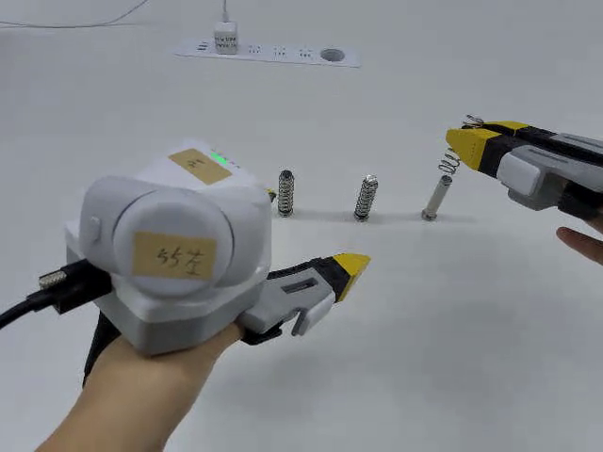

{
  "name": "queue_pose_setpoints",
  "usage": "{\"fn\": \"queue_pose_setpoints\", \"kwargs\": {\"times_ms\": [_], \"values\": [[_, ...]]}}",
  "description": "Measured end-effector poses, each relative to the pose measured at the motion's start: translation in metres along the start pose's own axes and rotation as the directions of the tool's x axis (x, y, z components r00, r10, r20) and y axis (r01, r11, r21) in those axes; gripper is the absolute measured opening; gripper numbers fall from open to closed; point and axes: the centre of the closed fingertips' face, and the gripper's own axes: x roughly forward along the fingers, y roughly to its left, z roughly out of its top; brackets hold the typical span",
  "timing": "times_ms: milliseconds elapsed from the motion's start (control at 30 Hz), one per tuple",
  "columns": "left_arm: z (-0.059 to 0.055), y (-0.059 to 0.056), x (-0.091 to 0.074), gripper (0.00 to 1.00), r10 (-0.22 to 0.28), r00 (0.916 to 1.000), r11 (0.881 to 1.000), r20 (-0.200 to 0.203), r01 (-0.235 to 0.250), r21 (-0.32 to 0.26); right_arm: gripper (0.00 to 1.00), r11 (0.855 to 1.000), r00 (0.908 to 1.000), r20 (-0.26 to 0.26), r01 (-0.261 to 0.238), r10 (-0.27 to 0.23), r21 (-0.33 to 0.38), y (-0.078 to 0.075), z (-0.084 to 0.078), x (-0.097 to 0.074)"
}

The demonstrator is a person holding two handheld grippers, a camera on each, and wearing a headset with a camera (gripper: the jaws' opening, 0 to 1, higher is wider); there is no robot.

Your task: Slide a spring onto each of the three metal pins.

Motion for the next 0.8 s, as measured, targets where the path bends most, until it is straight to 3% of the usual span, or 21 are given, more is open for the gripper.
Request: {"fn": "queue_pose_setpoints", "kwargs": {"times_ms": [300,800], "values": [[0.0,0.001,0.002,0.7,0.004,1.0,1.0,0.002,-0.004,-0.028,0.12,0.999,0.999,-0.022,0.037,-0.038,-0.038,-0.016,-0.007,0.009],[-0.002,0.004,0.002,0.86,0.013,0.9999,0.997,-0.003,-0.013,-0.073,0.12,0.995,0.9965,-0.053,0.06,-0.064,-0.085,-0.024,-0.02,0.014]]}}
